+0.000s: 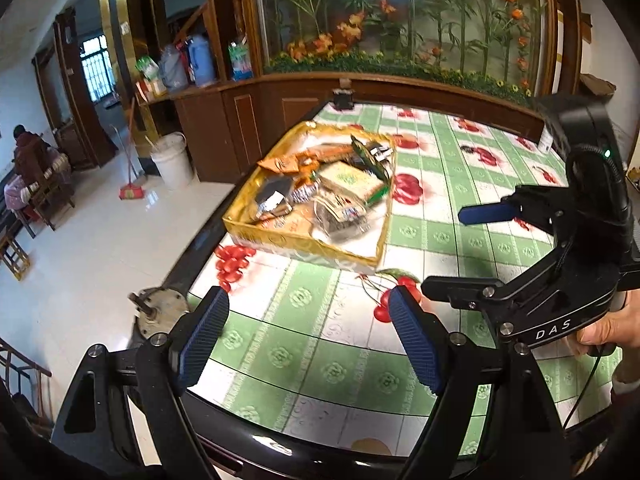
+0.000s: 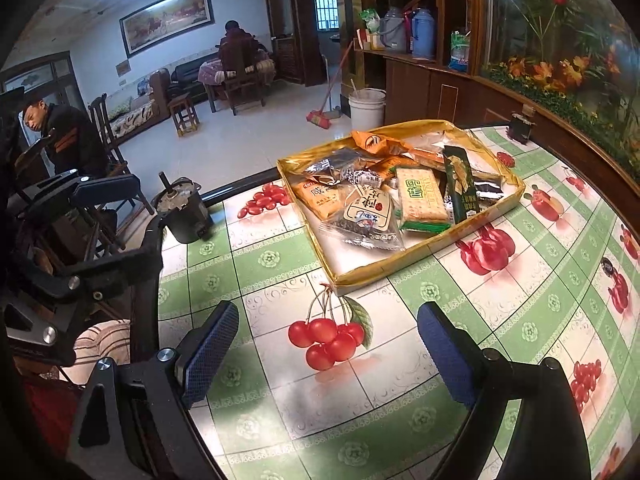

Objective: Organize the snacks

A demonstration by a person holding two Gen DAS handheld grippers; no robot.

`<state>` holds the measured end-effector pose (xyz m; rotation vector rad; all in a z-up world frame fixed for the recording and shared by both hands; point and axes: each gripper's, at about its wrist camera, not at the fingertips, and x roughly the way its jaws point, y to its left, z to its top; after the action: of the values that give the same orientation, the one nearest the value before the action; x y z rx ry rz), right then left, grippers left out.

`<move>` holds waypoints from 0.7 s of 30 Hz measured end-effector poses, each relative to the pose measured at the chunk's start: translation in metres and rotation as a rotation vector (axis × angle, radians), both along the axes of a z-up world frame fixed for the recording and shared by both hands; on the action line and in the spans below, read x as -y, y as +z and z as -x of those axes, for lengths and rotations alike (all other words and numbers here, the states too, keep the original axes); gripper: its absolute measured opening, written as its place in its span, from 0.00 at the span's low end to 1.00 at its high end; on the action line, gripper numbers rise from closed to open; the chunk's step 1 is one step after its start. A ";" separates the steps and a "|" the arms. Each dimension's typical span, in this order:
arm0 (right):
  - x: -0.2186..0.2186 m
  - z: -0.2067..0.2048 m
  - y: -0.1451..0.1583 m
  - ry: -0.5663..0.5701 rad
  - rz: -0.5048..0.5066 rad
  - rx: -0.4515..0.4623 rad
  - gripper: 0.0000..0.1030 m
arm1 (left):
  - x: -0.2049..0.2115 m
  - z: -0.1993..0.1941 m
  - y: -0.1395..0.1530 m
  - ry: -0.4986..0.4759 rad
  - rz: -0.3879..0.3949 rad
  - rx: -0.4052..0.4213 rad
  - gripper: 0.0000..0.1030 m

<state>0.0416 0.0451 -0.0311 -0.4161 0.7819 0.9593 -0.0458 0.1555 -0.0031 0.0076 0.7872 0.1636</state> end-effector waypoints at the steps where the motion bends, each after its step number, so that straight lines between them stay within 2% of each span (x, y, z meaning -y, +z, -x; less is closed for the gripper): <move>1: 0.000 0.000 0.000 -0.001 0.003 0.001 0.89 | 0.001 -0.002 -0.001 -0.003 0.005 -0.010 0.80; 14: -0.005 -0.004 -0.008 0.001 0.045 0.005 0.89 | 0.005 -0.010 -0.010 -0.026 0.019 -0.044 0.80; 21: 0.001 -0.011 -0.012 -0.016 0.043 -0.002 0.89 | 0.007 -0.013 -0.010 -0.018 -0.005 -0.033 0.80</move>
<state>0.0525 0.0437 -0.0430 -0.4458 0.8081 0.9295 -0.0332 0.1484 -0.0133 0.0225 0.8192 0.1485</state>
